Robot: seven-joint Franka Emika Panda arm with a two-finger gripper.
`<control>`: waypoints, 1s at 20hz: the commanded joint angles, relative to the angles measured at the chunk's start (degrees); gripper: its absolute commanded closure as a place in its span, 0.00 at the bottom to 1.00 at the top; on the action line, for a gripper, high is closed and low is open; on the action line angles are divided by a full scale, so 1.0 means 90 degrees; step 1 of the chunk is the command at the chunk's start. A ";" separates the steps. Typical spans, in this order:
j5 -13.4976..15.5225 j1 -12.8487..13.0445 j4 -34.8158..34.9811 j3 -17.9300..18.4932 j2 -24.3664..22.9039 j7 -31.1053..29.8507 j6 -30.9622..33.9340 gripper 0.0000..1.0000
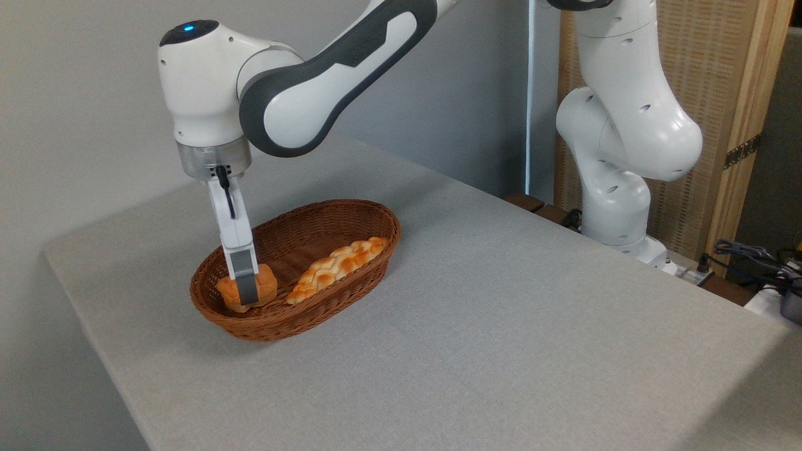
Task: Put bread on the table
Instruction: 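Close the gripper fingers around the round bread roll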
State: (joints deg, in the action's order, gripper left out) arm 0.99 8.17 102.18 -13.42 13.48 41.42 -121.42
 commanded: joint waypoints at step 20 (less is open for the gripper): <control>-0.0071 -0.0059 -0.0064 0.0105 -0.0471 0.0114 0.0747 0.44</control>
State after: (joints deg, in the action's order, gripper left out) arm 0.86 7.81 101.71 -13.13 11.83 41.49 -118.08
